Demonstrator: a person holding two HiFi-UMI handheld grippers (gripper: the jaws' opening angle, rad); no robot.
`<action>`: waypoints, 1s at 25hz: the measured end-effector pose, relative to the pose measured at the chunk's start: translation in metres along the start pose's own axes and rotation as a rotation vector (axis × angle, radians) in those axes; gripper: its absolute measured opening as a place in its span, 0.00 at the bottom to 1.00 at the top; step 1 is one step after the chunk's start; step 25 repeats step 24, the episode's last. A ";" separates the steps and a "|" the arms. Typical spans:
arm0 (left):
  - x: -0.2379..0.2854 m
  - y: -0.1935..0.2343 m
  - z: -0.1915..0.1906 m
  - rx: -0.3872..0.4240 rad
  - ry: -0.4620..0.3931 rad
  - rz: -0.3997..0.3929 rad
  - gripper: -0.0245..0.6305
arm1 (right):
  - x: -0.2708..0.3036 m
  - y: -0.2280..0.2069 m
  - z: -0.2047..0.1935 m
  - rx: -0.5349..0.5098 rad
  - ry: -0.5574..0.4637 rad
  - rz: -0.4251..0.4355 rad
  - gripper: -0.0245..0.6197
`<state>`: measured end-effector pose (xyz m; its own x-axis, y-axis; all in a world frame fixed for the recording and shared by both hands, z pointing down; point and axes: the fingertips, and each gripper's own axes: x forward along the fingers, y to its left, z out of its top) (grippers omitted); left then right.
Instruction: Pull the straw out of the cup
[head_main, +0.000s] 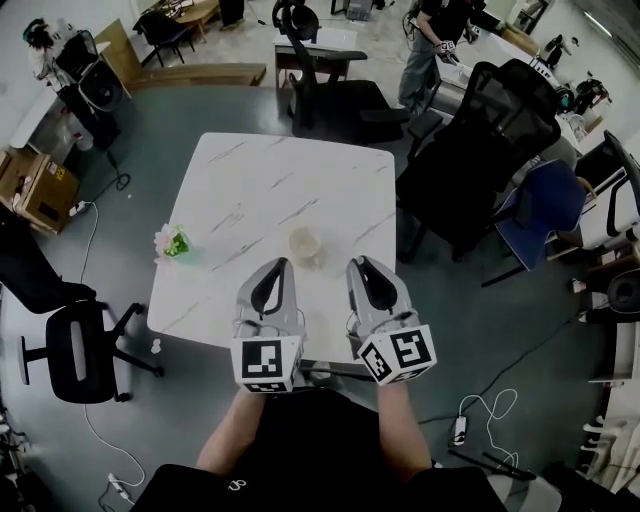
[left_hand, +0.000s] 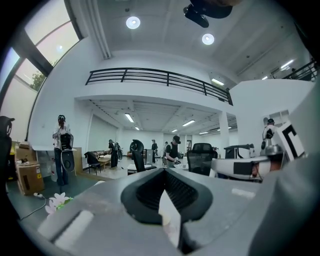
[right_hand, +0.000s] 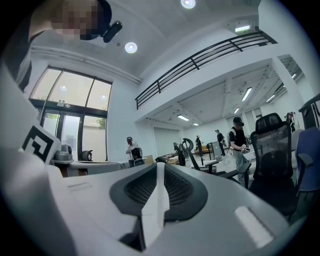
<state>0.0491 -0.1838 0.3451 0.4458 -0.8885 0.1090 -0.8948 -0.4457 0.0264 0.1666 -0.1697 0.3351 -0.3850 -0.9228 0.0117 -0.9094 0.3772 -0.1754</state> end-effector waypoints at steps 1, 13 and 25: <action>-0.002 -0.003 0.000 -0.008 0.001 -0.003 0.04 | -0.002 0.002 0.001 -0.002 -0.004 0.004 0.11; -0.022 -0.017 0.001 0.008 -0.005 -0.010 0.04 | -0.015 0.019 0.003 -0.022 -0.010 0.034 0.11; -0.028 -0.022 0.002 0.007 -0.006 -0.019 0.04 | -0.019 0.025 0.005 -0.036 -0.012 0.041 0.11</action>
